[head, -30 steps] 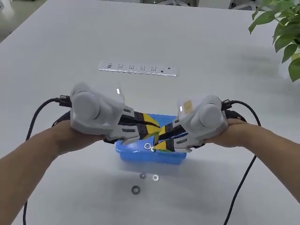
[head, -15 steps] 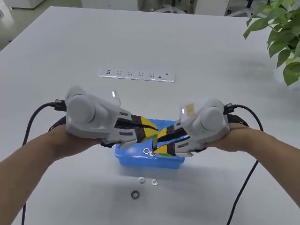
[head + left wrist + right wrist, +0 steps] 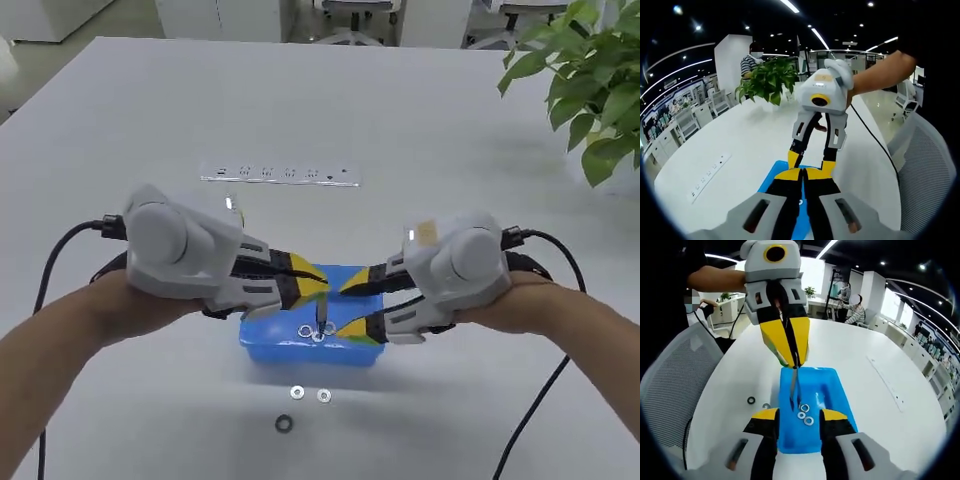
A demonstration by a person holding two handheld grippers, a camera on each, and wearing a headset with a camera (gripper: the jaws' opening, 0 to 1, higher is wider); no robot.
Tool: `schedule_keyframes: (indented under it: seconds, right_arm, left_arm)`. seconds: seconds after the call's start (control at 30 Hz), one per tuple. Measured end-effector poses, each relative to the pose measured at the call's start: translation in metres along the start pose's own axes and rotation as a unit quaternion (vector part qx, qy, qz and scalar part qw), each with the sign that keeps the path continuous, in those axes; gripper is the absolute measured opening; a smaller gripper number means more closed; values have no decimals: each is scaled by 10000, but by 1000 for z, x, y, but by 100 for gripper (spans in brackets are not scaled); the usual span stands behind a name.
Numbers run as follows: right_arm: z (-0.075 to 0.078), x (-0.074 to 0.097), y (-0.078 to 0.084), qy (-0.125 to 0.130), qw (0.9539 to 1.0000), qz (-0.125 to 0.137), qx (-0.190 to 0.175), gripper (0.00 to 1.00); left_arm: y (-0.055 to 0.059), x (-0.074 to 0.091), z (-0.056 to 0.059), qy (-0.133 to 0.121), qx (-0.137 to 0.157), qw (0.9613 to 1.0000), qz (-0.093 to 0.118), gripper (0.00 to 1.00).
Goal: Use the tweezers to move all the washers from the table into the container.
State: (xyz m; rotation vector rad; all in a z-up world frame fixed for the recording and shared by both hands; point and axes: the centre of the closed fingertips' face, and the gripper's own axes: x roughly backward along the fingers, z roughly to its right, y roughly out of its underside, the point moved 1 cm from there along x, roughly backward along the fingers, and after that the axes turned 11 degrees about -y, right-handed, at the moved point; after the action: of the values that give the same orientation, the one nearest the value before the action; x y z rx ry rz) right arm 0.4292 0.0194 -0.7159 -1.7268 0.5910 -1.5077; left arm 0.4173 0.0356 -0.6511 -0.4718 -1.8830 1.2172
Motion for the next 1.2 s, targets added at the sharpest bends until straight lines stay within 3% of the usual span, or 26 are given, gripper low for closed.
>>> schedule_keyframes:
  seconds: [0.63, 1.2]
  right_arm:
    - [-21, 34, 10, 560, 9975, 172, -382, 60]
    - [-37, 42, 11, 749, 9950, 361, -547, 76]
  left_arm:
    - [-19, 15, 1, -43, -51, 9999, 82, 5]
    - [-28, 25, 14, 14, -93, 9999, 127, 5]
